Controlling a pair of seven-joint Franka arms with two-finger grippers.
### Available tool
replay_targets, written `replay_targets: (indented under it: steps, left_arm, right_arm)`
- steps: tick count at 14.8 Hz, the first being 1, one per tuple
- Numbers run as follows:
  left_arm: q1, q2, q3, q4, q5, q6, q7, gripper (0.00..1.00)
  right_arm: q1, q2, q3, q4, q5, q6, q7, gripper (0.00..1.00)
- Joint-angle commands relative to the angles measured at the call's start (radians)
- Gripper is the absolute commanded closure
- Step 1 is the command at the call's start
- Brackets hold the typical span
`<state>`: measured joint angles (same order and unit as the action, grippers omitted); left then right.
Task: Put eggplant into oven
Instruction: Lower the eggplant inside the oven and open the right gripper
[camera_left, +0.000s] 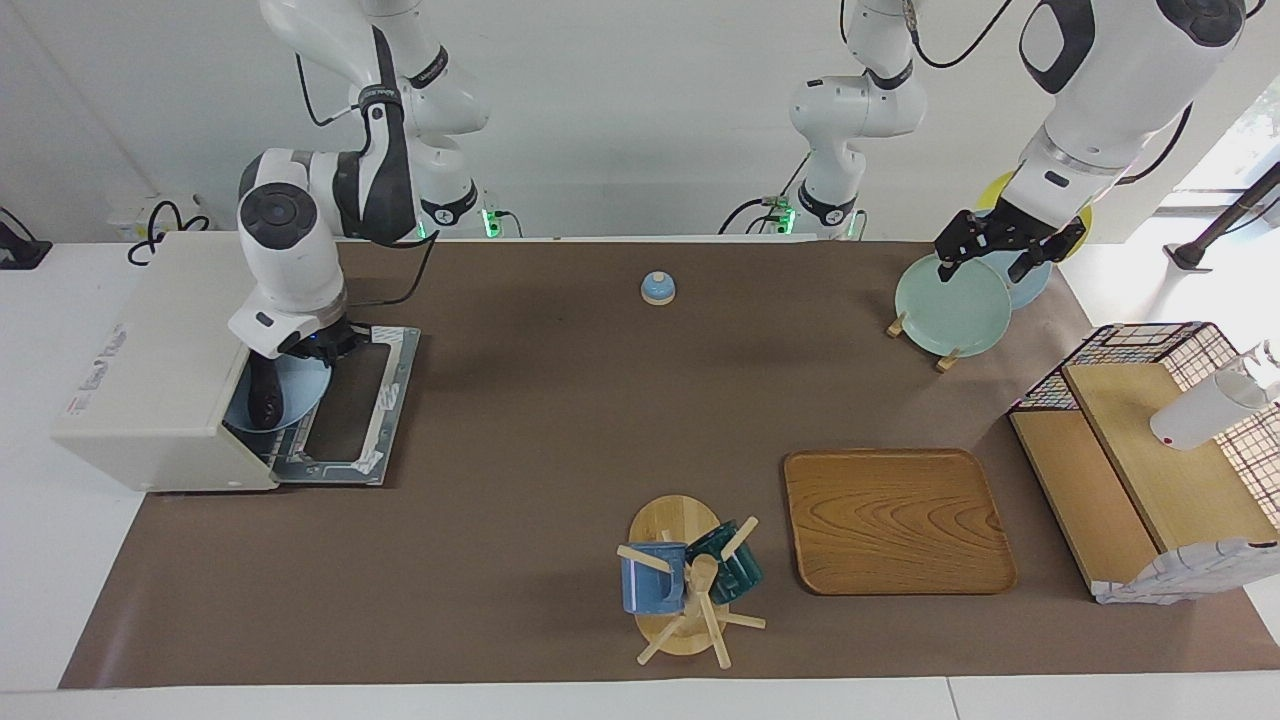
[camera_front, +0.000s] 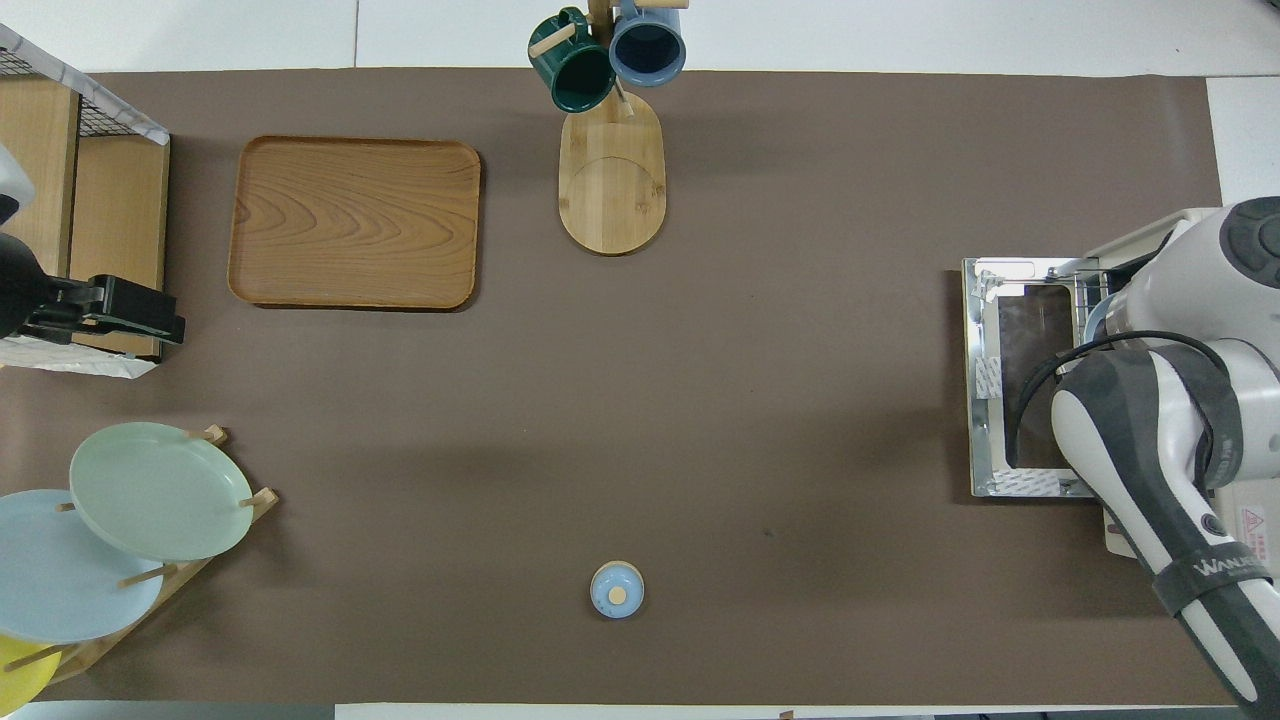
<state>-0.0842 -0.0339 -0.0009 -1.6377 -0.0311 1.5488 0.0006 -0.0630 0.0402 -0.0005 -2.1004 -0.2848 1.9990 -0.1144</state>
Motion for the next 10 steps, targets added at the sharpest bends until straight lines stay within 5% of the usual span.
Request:
replay_targets:
  steps: [1,10]
  left_arm:
    - [0.014,-0.012,-0.013,0.01,0.019,-0.033,0.007,0.0]
    - [0.014,-0.011,-0.01,0.009,0.017,-0.027,0.006,0.0]
  right_arm:
    - [-0.009,-0.052,0.019,-0.087,-0.016,0.055,0.024,1.0]
    - [-0.047,-0.075,0.019,-0.194,0.003,0.201,0.042,1.0]
